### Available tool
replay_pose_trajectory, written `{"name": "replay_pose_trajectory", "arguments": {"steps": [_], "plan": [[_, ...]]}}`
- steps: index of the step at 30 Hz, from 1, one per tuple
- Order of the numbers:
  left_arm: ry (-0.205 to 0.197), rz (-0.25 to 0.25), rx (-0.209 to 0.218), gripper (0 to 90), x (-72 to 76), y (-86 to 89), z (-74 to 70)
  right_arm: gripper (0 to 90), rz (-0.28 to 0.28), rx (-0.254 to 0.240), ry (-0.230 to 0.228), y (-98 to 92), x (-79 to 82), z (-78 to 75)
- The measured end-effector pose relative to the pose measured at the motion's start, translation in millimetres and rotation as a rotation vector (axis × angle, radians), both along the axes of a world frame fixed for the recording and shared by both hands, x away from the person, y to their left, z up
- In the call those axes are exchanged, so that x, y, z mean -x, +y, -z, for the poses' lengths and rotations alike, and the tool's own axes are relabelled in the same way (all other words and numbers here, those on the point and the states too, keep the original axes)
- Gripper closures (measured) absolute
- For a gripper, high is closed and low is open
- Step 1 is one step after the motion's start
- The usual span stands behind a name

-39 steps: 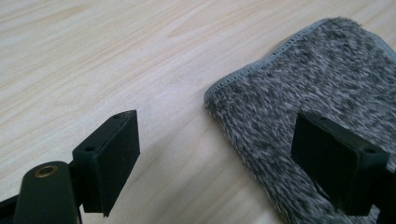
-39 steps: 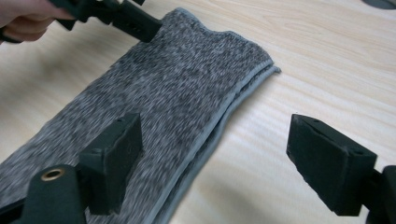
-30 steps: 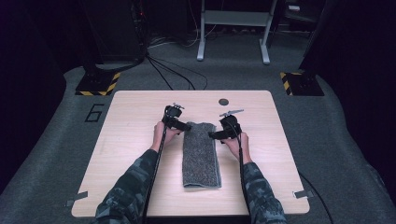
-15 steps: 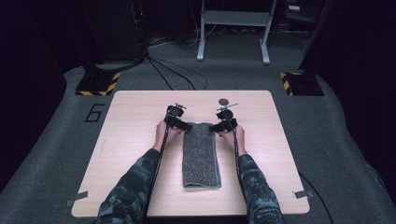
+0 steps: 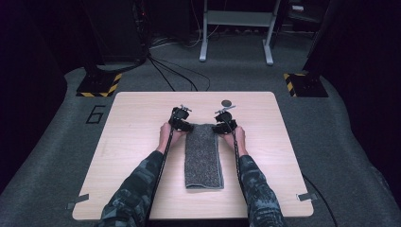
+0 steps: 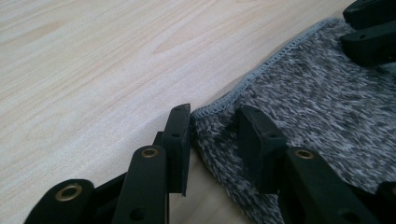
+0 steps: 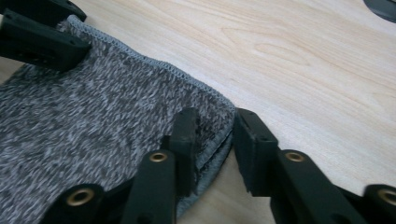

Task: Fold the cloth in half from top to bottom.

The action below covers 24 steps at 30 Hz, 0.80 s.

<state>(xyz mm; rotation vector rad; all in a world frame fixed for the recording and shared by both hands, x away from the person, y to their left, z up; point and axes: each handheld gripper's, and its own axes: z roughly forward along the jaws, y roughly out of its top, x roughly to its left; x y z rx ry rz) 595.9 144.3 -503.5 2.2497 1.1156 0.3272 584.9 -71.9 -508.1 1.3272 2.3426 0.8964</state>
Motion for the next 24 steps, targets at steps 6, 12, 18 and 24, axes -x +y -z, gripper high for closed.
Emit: {"name": "replay_pose_trajectory", "arguments": {"steps": [6,12,18,24], "plan": [[-0.033,-0.001,-0.002,78.2,6.3,-4.1,2.0,82.8,-0.006,-0.029,0.020,1.0,1.4,0.2],[-0.038,-0.002,0.002,84.1,8.8,-5.7,2.4,84.8,0.005,-0.025,-0.009,2.7,4.7,1.7],[-0.060,-0.007,0.021,84.2,14.4,-2.3,2.3,85.9,0.010,-0.042,-0.033,2.1,12.0,2.6],[-0.111,-0.001,0.040,84.2,20.7,0.3,-11.4,85.9,-0.001,-0.065,-0.091,-2.1,20.9,-6.1]]}}
